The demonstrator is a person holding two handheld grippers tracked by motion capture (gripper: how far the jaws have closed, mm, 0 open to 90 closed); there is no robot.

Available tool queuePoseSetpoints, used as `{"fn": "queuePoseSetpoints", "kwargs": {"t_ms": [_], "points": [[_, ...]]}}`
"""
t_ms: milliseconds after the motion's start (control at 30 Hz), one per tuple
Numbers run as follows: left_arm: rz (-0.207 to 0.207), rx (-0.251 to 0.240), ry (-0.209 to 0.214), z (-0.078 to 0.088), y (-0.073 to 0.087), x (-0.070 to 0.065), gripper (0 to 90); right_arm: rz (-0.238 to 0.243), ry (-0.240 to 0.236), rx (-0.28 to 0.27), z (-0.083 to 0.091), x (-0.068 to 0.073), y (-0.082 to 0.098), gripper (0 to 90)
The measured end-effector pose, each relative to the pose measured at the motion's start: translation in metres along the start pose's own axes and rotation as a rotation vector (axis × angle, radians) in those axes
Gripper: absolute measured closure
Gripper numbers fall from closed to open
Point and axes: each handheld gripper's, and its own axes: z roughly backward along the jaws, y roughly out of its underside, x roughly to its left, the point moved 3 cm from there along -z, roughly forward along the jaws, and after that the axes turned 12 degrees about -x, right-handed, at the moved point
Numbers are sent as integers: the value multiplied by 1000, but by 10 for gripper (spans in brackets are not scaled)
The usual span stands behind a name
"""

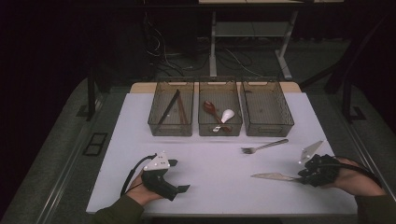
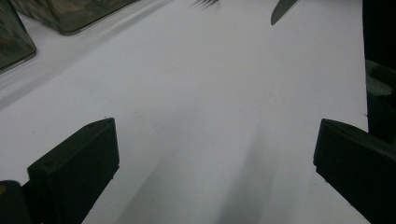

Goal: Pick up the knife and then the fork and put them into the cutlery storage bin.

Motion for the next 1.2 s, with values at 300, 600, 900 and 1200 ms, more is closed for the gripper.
{"fn": "queuePoseSetpoints", "kwargs": {"t_ms": [300, 600, 900, 1200], "points": [[-2, 0, 1, 1, 0, 1, 0, 118, -40, 138, -23, 0, -18, 719], [-3, 1, 0, 1, 0, 0, 0, 142, -46, 153, -24, 1, -19, 756], [-2, 1, 0, 1, 0, 0, 0, 174, -46, 194, -26, 4, -23, 800], [-1, 3, 0, 0, 0, 0, 0, 141, -67, 203, -27, 2, -24, 801]]}}
